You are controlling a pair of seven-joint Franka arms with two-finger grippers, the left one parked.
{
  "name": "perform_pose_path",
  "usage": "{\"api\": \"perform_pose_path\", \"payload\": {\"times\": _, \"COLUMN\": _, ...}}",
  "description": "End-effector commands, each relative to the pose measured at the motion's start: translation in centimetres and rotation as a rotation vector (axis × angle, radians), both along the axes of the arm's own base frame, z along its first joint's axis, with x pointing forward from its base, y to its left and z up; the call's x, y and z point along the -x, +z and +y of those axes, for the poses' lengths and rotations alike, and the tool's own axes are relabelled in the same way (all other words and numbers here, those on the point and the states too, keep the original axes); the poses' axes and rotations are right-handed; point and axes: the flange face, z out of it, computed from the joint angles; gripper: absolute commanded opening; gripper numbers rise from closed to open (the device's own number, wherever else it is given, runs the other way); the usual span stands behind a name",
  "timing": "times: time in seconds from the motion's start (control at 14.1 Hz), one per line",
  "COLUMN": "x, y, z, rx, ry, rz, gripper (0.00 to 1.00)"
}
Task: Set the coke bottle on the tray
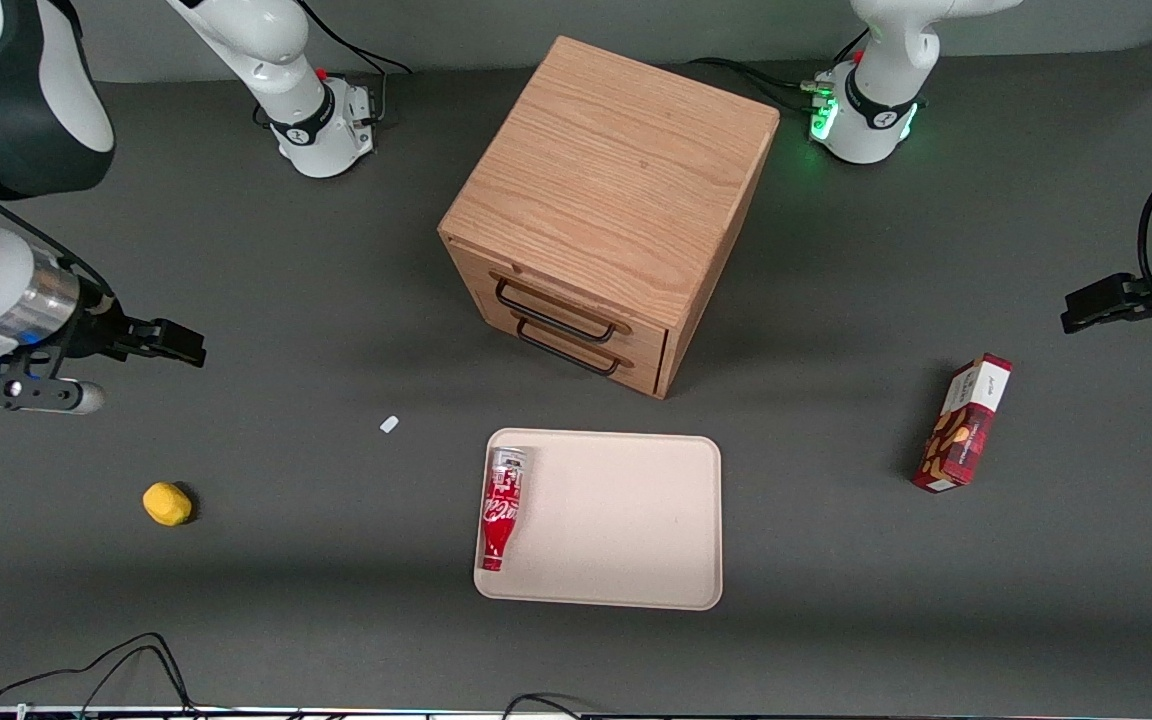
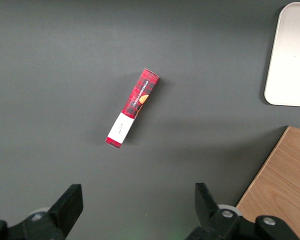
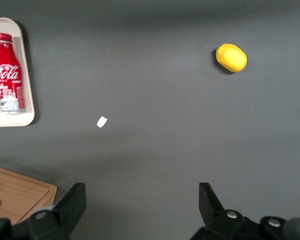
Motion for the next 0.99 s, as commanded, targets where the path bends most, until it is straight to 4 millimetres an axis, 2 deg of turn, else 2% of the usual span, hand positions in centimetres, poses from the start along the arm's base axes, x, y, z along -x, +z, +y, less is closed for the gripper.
{"api": "perform_pose_path", "payload": {"times": 0.0, "x": 0.1, "y": 2.4, "z": 0.3, "rx": 0.023, "ry": 0.049, "rz": 0.062, "gripper": 1.0}}
{"api": "perform_pose_path", "payload": {"times": 0.07, "x": 0.4, "y": 2.9, "z": 0.8, "rx": 0.04, "ry": 0.052, "rz": 0.09, "gripper": 1.0}}
{"api": "perform_pose_path", "payload": {"times": 0.28, "x": 0.5, "y": 3.9, "z": 0.1, "rx": -0.022, "ry": 0.041, "rz": 0.092, "gripper": 1.0}}
{"api": "perform_pose_path", "payload": {"times": 0.57, "x": 0.7, "y": 4.0, "z": 1.3, "rx": -0.008, "ry": 0.037, "rz": 0.092, "gripper": 1.0}}
{"api": "perform_pose_path", "payload": {"times": 0.85, "x": 0.9, "y": 4.4, "z": -0.2, "rx": -0.054, "ry": 0.002, "rz": 0.089, "gripper": 1.0}}
{"api": "perform_pose_path", "payload": {"times": 0.92, "x": 0.9, "y": 4.5, "z": 0.2, "rx": -0.056, "ry": 0.009, "rz": 0.088, "gripper": 1.0}}
